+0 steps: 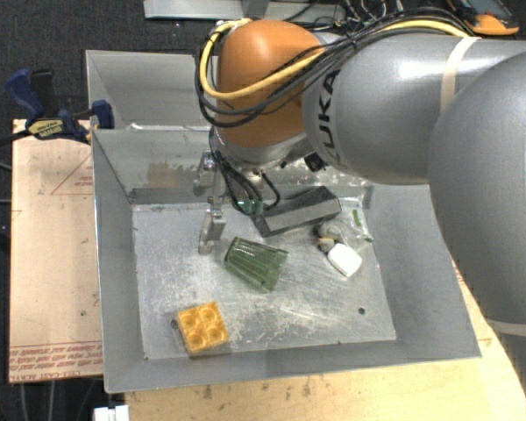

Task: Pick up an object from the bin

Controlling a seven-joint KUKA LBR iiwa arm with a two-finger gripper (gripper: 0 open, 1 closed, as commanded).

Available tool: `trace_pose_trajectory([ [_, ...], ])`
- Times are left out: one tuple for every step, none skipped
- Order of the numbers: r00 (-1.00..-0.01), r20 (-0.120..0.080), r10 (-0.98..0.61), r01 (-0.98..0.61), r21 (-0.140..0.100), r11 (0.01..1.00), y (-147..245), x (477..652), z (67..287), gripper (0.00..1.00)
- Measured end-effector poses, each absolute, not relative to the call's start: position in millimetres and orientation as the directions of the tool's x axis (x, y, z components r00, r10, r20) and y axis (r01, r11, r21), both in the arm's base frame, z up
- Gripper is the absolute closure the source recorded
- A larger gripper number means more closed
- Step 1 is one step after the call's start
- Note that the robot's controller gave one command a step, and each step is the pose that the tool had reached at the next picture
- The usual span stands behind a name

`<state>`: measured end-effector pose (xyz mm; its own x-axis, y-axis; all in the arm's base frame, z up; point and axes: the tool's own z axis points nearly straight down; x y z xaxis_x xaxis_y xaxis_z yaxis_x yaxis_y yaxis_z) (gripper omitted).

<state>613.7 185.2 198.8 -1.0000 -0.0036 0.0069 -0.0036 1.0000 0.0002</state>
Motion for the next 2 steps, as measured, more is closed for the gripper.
trace_pose_trajectory([
  [-1.000,-0.001,0.000,0.000,0.001,1.000,184,615.5,204,0.00],
  [-0.998,-0.007,-0.070,-0.070,0.003,0.998,159,609.9,171,0.00],
])
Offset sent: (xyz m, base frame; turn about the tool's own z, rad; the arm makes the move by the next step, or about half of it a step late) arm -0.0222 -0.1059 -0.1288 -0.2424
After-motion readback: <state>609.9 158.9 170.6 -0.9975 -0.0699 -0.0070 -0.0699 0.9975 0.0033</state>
